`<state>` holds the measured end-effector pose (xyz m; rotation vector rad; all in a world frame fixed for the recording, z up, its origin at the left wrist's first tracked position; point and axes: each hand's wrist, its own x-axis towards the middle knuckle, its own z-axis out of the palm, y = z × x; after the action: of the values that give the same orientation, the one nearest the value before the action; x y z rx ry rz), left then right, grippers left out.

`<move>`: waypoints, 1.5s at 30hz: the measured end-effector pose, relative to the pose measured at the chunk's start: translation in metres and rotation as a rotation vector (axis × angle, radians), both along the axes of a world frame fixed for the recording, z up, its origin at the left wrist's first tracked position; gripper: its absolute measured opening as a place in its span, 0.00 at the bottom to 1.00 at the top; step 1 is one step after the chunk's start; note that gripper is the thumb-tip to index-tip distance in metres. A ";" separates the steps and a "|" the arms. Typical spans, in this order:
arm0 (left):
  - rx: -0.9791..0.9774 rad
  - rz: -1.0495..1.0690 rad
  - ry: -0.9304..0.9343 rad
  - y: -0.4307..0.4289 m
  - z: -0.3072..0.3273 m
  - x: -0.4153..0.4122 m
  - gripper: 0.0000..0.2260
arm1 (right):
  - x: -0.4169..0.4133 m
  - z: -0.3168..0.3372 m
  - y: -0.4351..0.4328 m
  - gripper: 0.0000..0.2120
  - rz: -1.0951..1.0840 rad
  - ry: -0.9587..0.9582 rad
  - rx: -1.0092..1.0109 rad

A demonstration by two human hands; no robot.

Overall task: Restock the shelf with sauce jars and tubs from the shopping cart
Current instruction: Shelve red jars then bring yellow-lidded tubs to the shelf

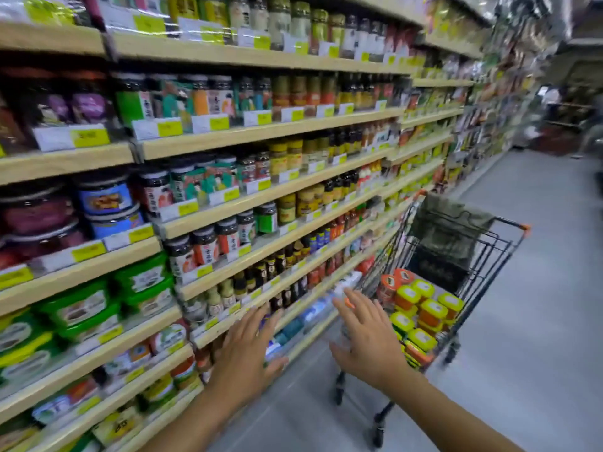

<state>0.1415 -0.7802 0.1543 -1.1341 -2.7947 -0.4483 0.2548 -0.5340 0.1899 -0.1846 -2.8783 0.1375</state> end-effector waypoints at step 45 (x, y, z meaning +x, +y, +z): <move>-0.378 -0.305 -0.646 0.538 -0.194 -0.165 0.32 | -0.109 -0.185 0.498 0.37 -0.448 -0.783 -0.205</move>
<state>-0.0238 -0.2417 -0.0393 -1.7861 -3.3630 -0.3660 0.1456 -0.0359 0.0046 -1.1391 -3.4617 0.3359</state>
